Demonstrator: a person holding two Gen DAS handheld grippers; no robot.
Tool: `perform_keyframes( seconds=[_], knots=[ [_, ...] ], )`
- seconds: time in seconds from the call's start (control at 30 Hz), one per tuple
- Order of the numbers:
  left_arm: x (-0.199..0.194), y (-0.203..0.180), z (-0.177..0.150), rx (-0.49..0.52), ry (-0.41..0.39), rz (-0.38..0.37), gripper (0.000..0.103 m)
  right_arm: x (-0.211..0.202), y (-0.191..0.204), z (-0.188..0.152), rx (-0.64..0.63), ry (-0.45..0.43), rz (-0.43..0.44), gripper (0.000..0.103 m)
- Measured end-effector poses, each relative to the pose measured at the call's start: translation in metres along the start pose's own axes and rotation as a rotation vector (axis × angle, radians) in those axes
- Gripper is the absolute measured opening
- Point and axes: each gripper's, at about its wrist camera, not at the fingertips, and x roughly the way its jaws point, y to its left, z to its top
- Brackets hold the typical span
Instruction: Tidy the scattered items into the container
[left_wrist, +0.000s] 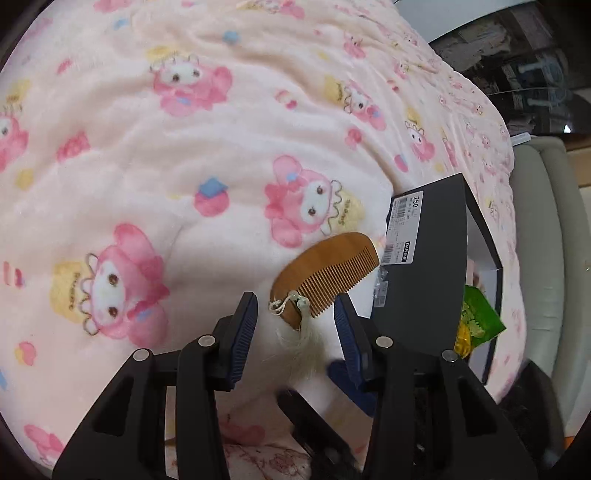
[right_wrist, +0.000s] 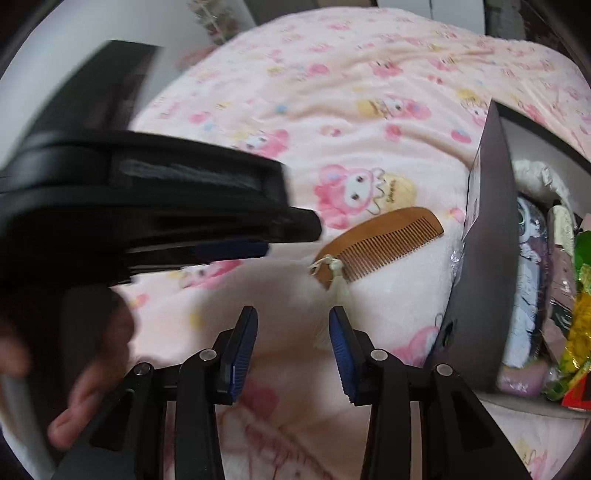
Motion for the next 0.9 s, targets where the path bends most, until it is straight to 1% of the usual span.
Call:
perform_keyframes(
  seconds=[0.07,0.13,0.2,0.23,0.27,0.3,0.37,0.43,0.5,0.57,0.67,0.77,0.9],
  knots=[
    [0.004,0.001,0.001,0.0,0.01,-0.017,0.043,0.018,-0.005,0.002,0.022,0.038,-0.018,0.037],
    [0.004,0.001,0.002,0.002,0.009,-0.006,0.042,0.033,-0.013,0.005,0.049,0.071,-0.039,0.037],
    [0.007,0.002,0.003,0.0,0.019,-0.017,0.042,0.044,-0.02,0.005,0.086,0.08,0.012,0.037],
    [0.008,0.002,0.003,-0.001,0.028,-0.025,0.042,0.046,-0.021,0.004,0.096,0.084,0.027,0.031],
    [0.008,0.002,0.003,-0.001,0.031,-0.027,0.042,0.046,-0.022,0.003,0.089,0.075,0.023,0.012],
    [0.007,0.001,0.002,-0.002,0.026,-0.029,0.042,0.043,-0.021,0.002,0.075,0.062,0.022,0.005],
    [0.004,-0.004,-0.006,0.008,0.014,-0.019,0.042,0.033,-0.021,-0.002,0.074,0.042,0.048,0.003],
    [0.004,-0.019,-0.017,0.071,0.019,-0.012,0.042,0.02,-0.021,-0.007,0.071,0.024,0.068,0.002],
    [0.002,-0.029,-0.026,0.117,0.005,-0.028,0.043,-0.001,-0.022,-0.016,0.051,-0.01,0.054,0.002],
    [0.001,-0.034,-0.036,0.123,-0.014,-0.05,0.043,-0.022,-0.027,-0.029,0.05,-0.03,0.041,0.001],
    [0.004,-0.046,-0.05,0.162,-0.035,-0.025,0.043,-0.048,-0.038,-0.05,0.053,-0.047,-0.003,0.001],
    [0.005,-0.051,-0.053,0.177,-0.031,-0.028,0.043,-0.075,-0.052,-0.07,0.077,-0.086,-0.039,0.001],
    [0.005,-0.055,-0.059,0.196,-0.036,0.021,0.043,-0.107,-0.076,-0.1,0.151,-0.137,-0.055,0.001]
  ],
)
